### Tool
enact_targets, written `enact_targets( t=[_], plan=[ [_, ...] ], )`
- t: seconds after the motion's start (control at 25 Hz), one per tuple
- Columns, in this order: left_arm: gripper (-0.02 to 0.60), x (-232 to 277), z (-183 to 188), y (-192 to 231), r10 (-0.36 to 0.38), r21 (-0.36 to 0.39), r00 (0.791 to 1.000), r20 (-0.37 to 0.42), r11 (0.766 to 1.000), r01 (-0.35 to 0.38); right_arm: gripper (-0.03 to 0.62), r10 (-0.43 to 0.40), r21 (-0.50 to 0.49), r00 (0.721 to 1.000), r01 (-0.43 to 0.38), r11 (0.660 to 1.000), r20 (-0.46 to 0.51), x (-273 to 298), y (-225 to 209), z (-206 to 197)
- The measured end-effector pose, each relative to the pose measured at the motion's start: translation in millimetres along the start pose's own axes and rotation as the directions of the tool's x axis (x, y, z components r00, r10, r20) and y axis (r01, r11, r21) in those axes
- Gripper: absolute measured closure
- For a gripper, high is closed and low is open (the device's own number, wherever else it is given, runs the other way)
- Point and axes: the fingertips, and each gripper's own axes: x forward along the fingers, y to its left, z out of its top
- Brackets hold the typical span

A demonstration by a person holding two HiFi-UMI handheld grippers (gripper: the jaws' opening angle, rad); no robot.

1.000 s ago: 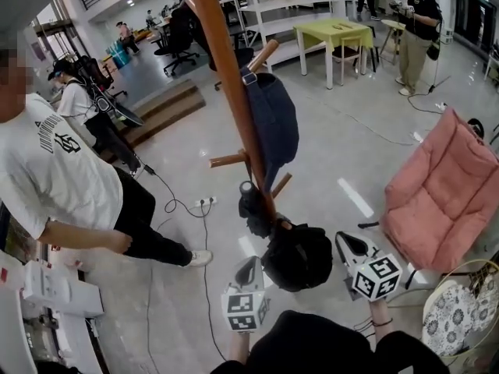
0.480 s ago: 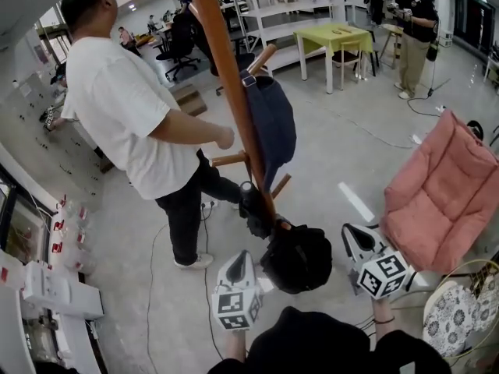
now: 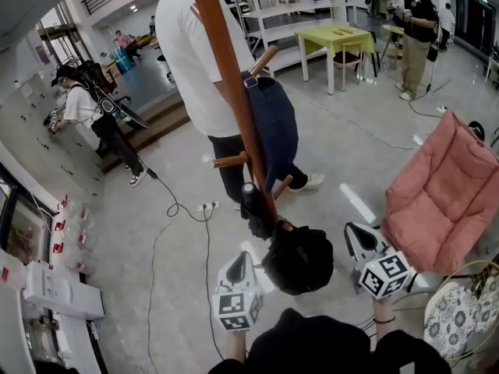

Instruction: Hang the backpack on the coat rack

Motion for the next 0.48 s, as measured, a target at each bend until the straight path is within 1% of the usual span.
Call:
enact_targets(
  t=[0.16, 0.48],
  plan=[
    [0.566, -0.5, 7.2, 3.9, 0.020, 0.000, 1.000, 0.008, 1.000, -0.020, 0.582, -0.005, -0.003, 1.000, 0.005, 1.000, 0.006, 0.7, -1.4, 1.0],
    [0.566, -0.7, 3.1, 5.8, 0.017, 0.007, 1.000, 0.011, 1.000, -0.017, 0.582, -0.018, -0.002, 1.000, 0.018, 1.000, 0.014, -0.1, -5.4, 2.1]
  ],
)
